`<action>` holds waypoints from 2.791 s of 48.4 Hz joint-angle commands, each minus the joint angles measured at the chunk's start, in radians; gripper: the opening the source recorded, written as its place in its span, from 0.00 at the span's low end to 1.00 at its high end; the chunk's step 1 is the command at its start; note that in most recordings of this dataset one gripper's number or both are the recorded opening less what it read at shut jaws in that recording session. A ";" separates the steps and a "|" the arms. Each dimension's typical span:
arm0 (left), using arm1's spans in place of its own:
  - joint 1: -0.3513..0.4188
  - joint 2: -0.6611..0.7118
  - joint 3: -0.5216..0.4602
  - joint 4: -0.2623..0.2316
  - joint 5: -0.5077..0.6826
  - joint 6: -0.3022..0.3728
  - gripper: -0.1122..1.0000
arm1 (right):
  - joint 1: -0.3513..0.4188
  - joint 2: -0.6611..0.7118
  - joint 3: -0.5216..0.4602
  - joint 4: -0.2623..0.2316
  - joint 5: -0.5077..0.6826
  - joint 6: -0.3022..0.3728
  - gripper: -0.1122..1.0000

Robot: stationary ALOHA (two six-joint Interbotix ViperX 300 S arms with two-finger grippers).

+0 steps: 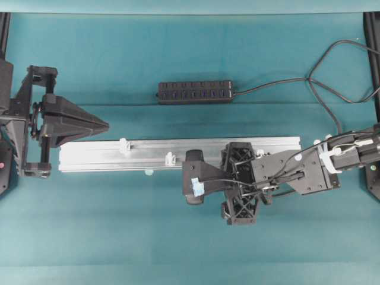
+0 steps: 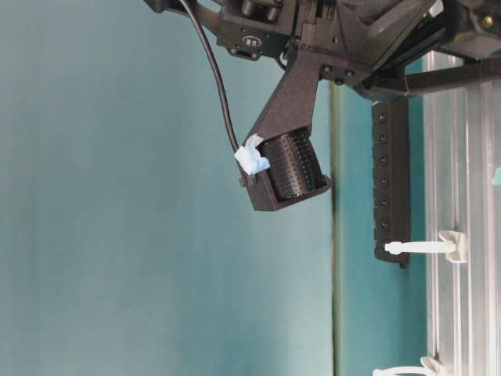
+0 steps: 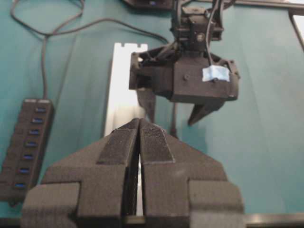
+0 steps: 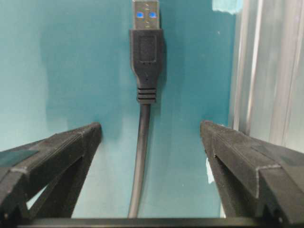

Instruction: Pass the USB cable through three rings with both arms.

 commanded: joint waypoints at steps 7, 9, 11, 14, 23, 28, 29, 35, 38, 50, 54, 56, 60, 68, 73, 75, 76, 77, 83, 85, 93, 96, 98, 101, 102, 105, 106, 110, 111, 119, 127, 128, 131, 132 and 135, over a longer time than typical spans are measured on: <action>0.002 0.006 -0.031 0.003 -0.011 -0.002 0.12 | -0.003 0.006 -0.003 0.002 -0.009 -0.015 0.87; 0.002 0.006 -0.031 0.003 -0.011 -0.002 0.12 | -0.005 0.006 -0.003 0.002 -0.009 -0.015 0.86; 0.002 0.006 -0.031 0.003 -0.011 -0.002 0.12 | -0.005 0.006 -0.003 0.002 -0.009 -0.015 0.87; 0.002 0.006 -0.031 0.003 -0.011 -0.002 0.12 | -0.003 0.006 -0.003 0.003 -0.009 -0.014 0.87; 0.002 0.006 -0.031 0.003 -0.011 -0.002 0.12 | -0.005 0.006 -0.003 0.006 -0.009 -0.012 0.86; 0.002 0.006 -0.031 0.003 -0.009 -0.002 0.12 | -0.005 0.006 -0.003 0.006 -0.009 -0.011 0.87; 0.002 0.006 -0.031 0.003 -0.011 -0.002 0.12 | -0.005 0.005 -0.003 0.006 -0.009 -0.011 0.86; 0.002 0.006 -0.032 0.003 -0.011 -0.002 0.12 | -0.003 0.006 -0.003 0.011 -0.009 -0.009 0.84; 0.002 0.006 -0.031 0.003 -0.009 -0.002 0.12 | -0.005 0.006 -0.003 0.015 -0.009 -0.009 0.82; 0.002 0.006 -0.032 0.003 -0.011 -0.002 0.12 | -0.005 0.006 -0.003 0.044 -0.009 0.003 0.76; 0.002 0.006 -0.031 0.003 -0.011 -0.002 0.12 | -0.005 0.006 -0.005 0.055 -0.009 0.018 0.71; 0.002 0.003 -0.031 0.003 -0.009 -0.002 0.12 | -0.005 0.006 -0.005 0.055 -0.009 0.026 0.67; 0.002 0.002 -0.031 0.003 -0.011 -0.002 0.12 | -0.005 0.006 -0.005 0.055 -0.009 0.029 0.53; 0.002 -0.006 -0.031 0.003 -0.011 -0.002 0.12 | -0.006 0.006 -0.003 0.055 -0.015 0.029 0.21; 0.002 -0.006 -0.031 0.002 -0.011 -0.002 0.12 | -0.011 0.006 -0.003 0.055 -0.014 0.029 0.09; 0.002 -0.008 -0.031 0.003 -0.011 -0.002 0.12 | -0.011 0.006 -0.005 0.055 -0.014 0.029 0.06; 0.002 -0.008 -0.031 0.003 -0.011 -0.002 0.12 | -0.011 0.005 -0.005 0.057 -0.014 0.029 0.05; 0.002 -0.008 -0.032 0.003 -0.011 -0.002 0.12 | -0.011 0.006 -0.005 0.055 -0.014 0.029 0.04; 0.002 -0.008 -0.032 0.003 -0.011 -0.002 0.12 | -0.012 0.006 -0.008 0.057 -0.015 0.028 0.03; 0.002 -0.008 -0.032 0.003 -0.011 -0.002 0.12 | -0.012 0.006 -0.008 0.057 -0.014 0.028 0.03; 0.002 -0.008 -0.034 0.003 -0.011 -0.002 0.12 | -0.012 0.006 -0.006 0.057 -0.012 0.028 0.03; 0.002 -0.008 -0.034 0.003 -0.011 -0.002 0.12 | -0.011 0.006 -0.006 0.057 -0.012 0.028 0.03; 0.002 -0.006 -0.034 0.003 -0.011 -0.002 0.12 | -0.012 0.006 -0.008 0.057 -0.012 0.028 0.03; 0.002 -0.005 -0.034 0.003 -0.011 -0.002 0.12 | -0.012 0.006 -0.006 0.057 -0.014 0.028 0.03; 0.002 -0.005 -0.035 0.003 -0.011 -0.002 0.12 | -0.012 0.006 -0.008 0.057 -0.015 0.028 0.03; 0.002 -0.005 -0.035 0.003 -0.011 -0.002 0.12 | -0.012 0.006 -0.009 0.057 -0.012 0.023 0.03; 0.002 -0.005 -0.035 0.003 -0.011 -0.002 0.12 | -0.011 0.005 -0.011 0.057 -0.011 0.021 0.03; 0.002 -0.005 -0.035 0.003 -0.011 -0.002 0.12 | -0.008 0.000 -0.020 0.057 0.000 0.018 0.03; 0.002 -0.005 -0.035 0.003 -0.011 -0.002 0.12 | -0.008 -0.003 -0.023 0.055 0.006 0.018 0.03; 0.002 -0.008 -0.035 0.003 -0.012 -0.002 0.12 | -0.006 -0.037 -0.061 0.048 0.087 0.017 0.03; 0.002 -0.011 -0.034 0.003 -0.011 -0.002 0.12 | -0.008 -0.075 -0.130 0.041 0.207 -0.011 0.03; 0.002 -0.011 -0.034 0.003 -0.011 -0.002 0.12 | -0.008 -0.078 -0.140 0.041 0.224 -0.021 0.03; 0.002 -0.011 -0.034 0.003 -0.011 -0.002 0.12 | -0.009 -0.089 -0.161 0.041 0.281 -0.048 0.03; 0.002 -0.011 -0.034 0.003 -0.011 -0.002 0.12 | -0.009 -0.094 -0.167 0.041 0.296 -0.054 0.03; 0.002 -0.011 -0.034 0.003 -0.011 -0.003 0.12 | -0.009 -0.107 -0.183 0.043 0.336 -0.064 0.03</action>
